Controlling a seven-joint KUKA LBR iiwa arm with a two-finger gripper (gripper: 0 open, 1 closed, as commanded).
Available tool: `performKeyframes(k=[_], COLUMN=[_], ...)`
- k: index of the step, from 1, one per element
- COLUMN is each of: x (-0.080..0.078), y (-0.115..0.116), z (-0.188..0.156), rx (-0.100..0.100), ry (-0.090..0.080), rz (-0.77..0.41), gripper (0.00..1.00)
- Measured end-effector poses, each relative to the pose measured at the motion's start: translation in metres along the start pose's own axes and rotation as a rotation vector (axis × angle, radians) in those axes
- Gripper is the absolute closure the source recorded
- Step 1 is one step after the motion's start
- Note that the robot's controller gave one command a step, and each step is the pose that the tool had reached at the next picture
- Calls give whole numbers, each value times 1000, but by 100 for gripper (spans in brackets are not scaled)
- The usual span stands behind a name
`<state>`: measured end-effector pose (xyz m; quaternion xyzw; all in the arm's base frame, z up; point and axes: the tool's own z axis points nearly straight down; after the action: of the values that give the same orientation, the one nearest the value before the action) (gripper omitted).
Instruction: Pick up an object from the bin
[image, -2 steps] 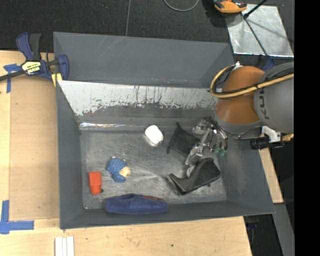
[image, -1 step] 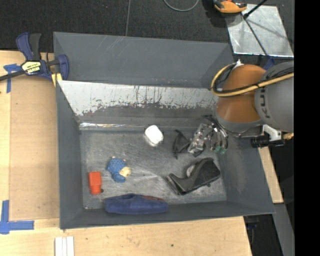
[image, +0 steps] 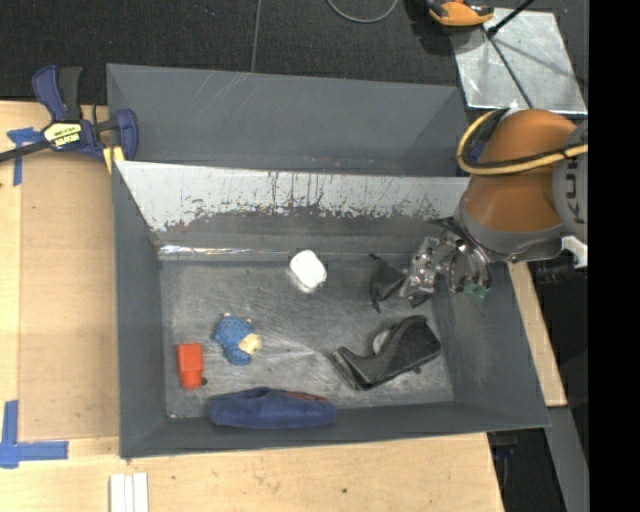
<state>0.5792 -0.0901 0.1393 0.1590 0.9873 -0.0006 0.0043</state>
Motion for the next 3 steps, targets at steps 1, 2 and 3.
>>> performKeyframes(k=[1,2,3], x=[8,-48,-25], y=[-23,0,14], z=[-23,-8,-108], rx=[0,-1,-2], ry=[1,2,-3], rz=[14,35,66], gripper=[100,100,100])
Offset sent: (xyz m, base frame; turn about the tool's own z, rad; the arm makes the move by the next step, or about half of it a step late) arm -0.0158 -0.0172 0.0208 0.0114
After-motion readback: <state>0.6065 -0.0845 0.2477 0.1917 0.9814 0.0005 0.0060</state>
